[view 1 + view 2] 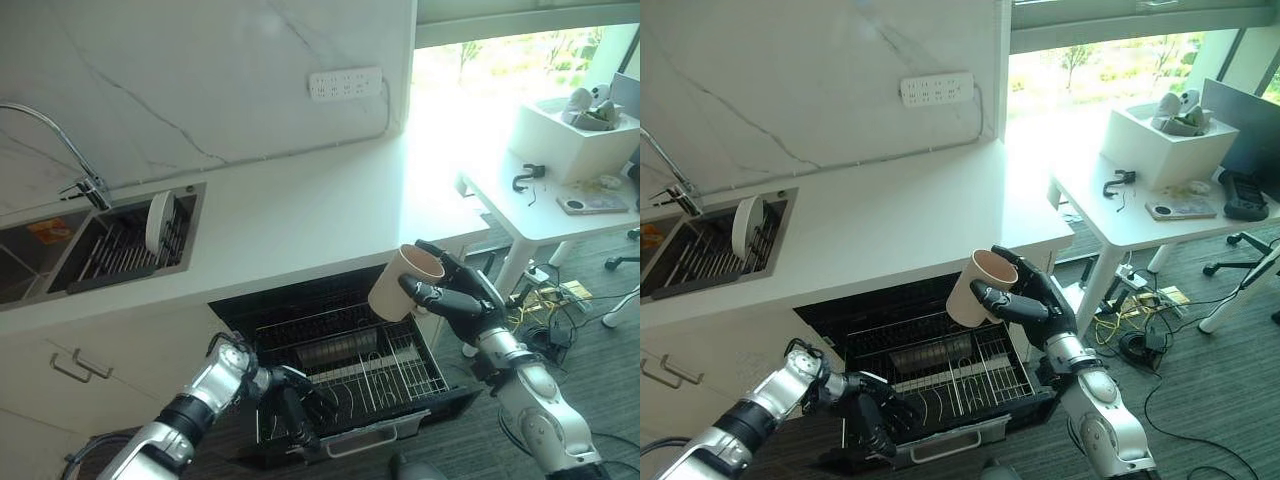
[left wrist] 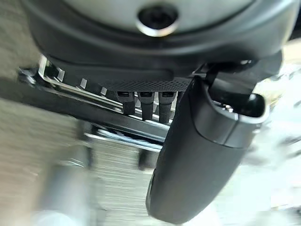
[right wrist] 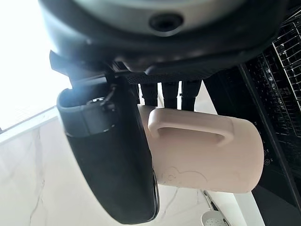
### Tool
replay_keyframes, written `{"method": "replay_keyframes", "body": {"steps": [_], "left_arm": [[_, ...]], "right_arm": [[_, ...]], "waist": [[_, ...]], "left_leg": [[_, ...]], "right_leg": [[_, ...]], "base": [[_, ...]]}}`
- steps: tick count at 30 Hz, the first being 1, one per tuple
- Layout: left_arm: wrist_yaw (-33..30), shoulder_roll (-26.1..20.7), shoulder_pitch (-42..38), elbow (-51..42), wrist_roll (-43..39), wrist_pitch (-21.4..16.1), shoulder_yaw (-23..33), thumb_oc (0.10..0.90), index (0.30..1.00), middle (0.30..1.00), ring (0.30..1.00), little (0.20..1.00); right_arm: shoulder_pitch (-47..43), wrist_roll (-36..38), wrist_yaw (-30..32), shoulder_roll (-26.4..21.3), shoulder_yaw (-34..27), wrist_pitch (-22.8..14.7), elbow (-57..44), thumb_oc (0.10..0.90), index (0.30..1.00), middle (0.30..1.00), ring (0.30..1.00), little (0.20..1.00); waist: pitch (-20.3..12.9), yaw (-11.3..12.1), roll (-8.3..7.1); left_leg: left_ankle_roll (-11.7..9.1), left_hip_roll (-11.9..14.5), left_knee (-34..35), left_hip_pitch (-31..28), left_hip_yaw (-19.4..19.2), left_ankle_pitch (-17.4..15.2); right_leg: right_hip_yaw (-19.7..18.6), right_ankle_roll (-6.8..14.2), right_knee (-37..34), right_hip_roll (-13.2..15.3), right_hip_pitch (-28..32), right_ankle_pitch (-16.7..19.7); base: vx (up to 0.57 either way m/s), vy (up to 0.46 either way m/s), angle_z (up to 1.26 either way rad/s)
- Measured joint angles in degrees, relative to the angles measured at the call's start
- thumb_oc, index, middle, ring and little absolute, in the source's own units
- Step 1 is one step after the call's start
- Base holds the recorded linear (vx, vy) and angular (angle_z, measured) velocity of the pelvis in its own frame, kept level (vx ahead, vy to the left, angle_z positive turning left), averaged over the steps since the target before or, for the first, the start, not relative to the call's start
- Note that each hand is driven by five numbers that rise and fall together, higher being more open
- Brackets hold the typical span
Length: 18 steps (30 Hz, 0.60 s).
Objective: Place the dishes in the dishwasher.
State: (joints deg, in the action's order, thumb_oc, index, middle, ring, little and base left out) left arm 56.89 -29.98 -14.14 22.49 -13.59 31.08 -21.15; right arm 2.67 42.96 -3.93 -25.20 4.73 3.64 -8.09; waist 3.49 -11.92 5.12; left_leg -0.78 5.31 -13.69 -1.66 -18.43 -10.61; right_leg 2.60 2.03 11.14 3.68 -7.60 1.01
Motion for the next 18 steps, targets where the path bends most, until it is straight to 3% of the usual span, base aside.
{"method": "replay_keyframes", "body": {"steps": [2, 5, 8, 11, 15, 18], "left_arm": [[-6.7, 4.5, 5.3, -0.8, -13.5, 0.0, 2.8, 0.8, 0.9, 0.9, 0.9, 0.9], [-16.0, 11.9, 12.3, 0.9, -23.7, -1.9, 7.4, 0.8, 0.9, 0.9, 0.9, 0.9], [-22.7, 14.4, 15.0, 2.9, -25.8, -4.0, 7.9, 0.8, 0.9, 0.9, 0.9, 0.9], [-26.8, 15.4, 14.8, 4.0, -26.8, -6.1, 8.6, 0.8, 0.9, 0.9, 0.9, 0.9], [-32.3, 15.8, 13.7, 6.6, -28.8, -7.9, 9.2, 0.8, 0.9, 0.9, 0.9, 0.9], [-38.4, 15.7, 12.1, 8.6, -28.8, -9.4, 9.6, 0.8, 0.9, 0.9, 0.9, 0.9]], "right_arm": [[2.0, 0.0, -1.4, 0.4, -1.0, -0.1, 0.5, 0.4, 0.3, 0.3, 0.3, 0.3], [2.5, -0.3, -1.9, 1.7, -1.1, -0.2, 3.5, 0.4, 0.3, 0.3, 0.3, 0.3], [2.5, -2.3, -1.5, 2.5, -1.1, -0.2, 3.8, 0.4, 0.3, 0.3, 0.3, 0.3], [2.4, -2.5, -0.1, 2.5, -1.0, -0.1, 3.8, 0.4, 0.3, 0.3, 0.3, 0.3], [2.4, -6.0, 2.1, 2.5, -1.0, 0.0, 3.8, 0.4, 0.3, 0.3, 0.3, 0.3], [2.6, -9.2, 2.9, 2.5, -1.0, 0.5, 4.0, 0.4, 0.3, 0.3, 0.3, 0.3]], "waist": [[0.3, 1.2, -0.46], [1.3, 1.9, -2.03], [1.8, 2.8, -3.2], [1.8, 4.2, -3.25], [1.8, 4.2, -3.87], [1.9, 4.0, -5.17]], "left_leg": [[0.0, -0.3, 0.3, -0.5, 0.1, 0.0], [-0.1, -0.4, 0.0, -0.3, 0.9, 0.0], [-0.3, -0.3, -0.2, 0.9, 1.6, 0.2], [-0.3, -0.2, -0.7, 1.5, 2.2, 0.4], [-0.3, -0.1, -0.8, 1.5, 2.7, 0.5], [-0.3, 0.1, -0.9, 1.5, 2.6, 0.5]], "right_leg": [[0.1, 0.1, 0.3, 0.3, 0.2, -0.8], [1.0, 0.1, 1.2, 0.7, 0.0, -2.0], [1.5, 0.0, 1.5, 0.8, -0.9, -2.1], [2.2, -0.2, 1.9, 0.9, -1.1, -1.7], [2.6, -0.3, 1.8, 0.8, -0.9, -1.8], [2.6, -0.2, 1.7, 0.7, -0.8, -1.8]], "base": [[-0.01, -0.025, 0.06], [-0.01, -0.023, 0.13], [0.0, -0.029, 0.12], [-0.01, -0.039, 0.11], [0.0, -0.035, 0.05], [0.01, -0.045, -0.03]]}}
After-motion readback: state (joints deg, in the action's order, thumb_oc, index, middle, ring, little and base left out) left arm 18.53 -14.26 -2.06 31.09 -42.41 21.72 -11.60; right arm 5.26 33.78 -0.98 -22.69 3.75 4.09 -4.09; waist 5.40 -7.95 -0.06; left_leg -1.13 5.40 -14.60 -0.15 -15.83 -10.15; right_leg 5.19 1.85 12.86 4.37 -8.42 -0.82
